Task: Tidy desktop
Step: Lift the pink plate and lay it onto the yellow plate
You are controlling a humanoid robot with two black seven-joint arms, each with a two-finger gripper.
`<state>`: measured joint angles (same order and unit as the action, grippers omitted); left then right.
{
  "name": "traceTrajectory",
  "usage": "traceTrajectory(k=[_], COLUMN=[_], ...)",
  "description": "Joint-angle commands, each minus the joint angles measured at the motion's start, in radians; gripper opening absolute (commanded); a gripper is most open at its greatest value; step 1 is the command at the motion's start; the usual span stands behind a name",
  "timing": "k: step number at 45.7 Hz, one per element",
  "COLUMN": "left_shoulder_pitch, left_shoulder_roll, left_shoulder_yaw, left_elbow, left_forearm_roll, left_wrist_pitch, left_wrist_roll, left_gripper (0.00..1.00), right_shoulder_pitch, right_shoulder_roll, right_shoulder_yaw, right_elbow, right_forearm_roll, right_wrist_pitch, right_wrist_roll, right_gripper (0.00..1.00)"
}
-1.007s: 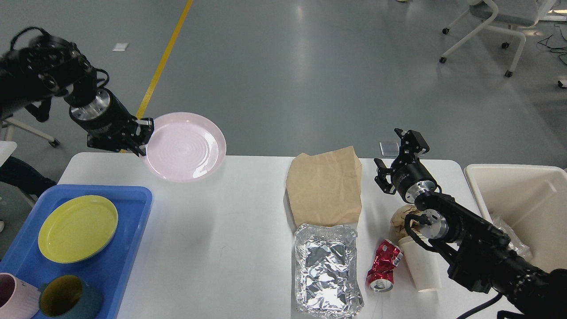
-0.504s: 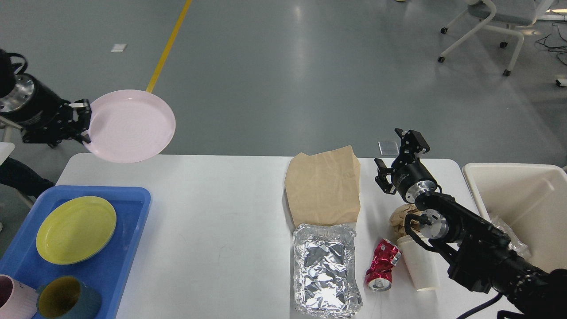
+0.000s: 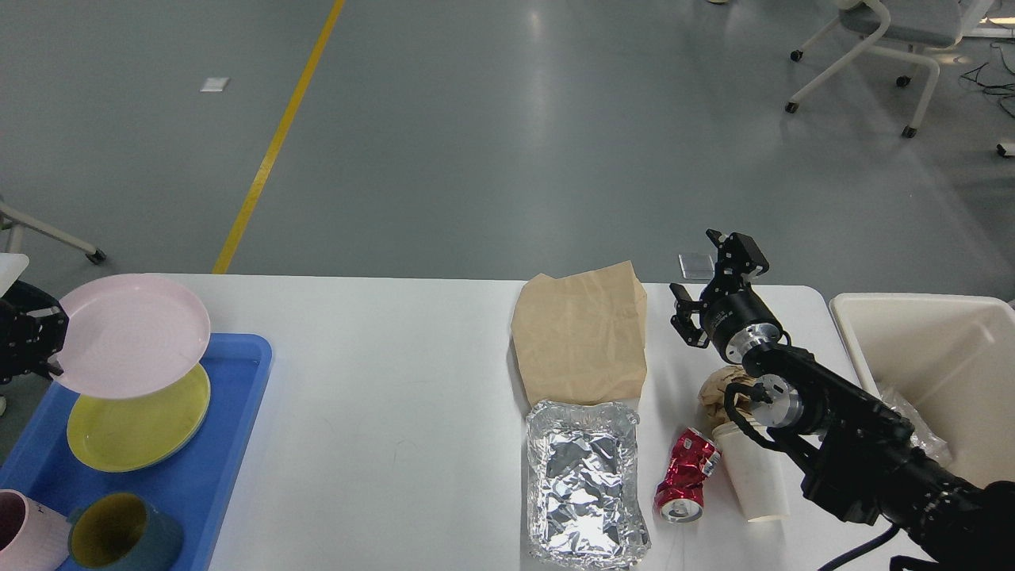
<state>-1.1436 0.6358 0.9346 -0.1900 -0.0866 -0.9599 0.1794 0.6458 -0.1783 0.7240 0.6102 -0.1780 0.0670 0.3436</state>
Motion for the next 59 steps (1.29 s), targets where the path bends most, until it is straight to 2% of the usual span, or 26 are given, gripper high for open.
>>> traceTrajectory(k=[1, 9, 39, 59], left_shoulder_pitch=[0.085, 0.145, 0.176, 0.177], left_shoulder_roll=[-0.034, -0.051, -0.084, -0.080], left_shoulder_yaw=[-0.030, -0.076, -0.082, -0.079], left_elbow=[0.089, 0.156, 0.156, 0.156], left_forearm_roll=[0.001, 0.002, 0.002, 0.005], left_wrist_pitch=[0.000, 0.000, 0.000, 0.038], left_wrist_roll=[0.002, 0.008, 0.009, 0.011], left_gripper=[0.00, 0.00, 0.00, 0.00], right_shoulder_pitch=[0.000, 0.000, 0.000, 0.000], right_shoulder_roll=[0.000, 0.000, -0.001, 0.000], right_shoulder_yaw=[0.000, 0.000, 0.000, 0.000], right_elbow=[0.000, 0.000, 0.000, -0.001], right_forearm_roll=[0.000, 0.000, 0.000, 0.000], right_wrist_pitch=[0.001, -0.001, 0.001, -0.001], right_wrist_roll=[0.000, 0.000, 0.000, 0.000], right_gripper=[1.00, 1.00, 1.00, 1.00])
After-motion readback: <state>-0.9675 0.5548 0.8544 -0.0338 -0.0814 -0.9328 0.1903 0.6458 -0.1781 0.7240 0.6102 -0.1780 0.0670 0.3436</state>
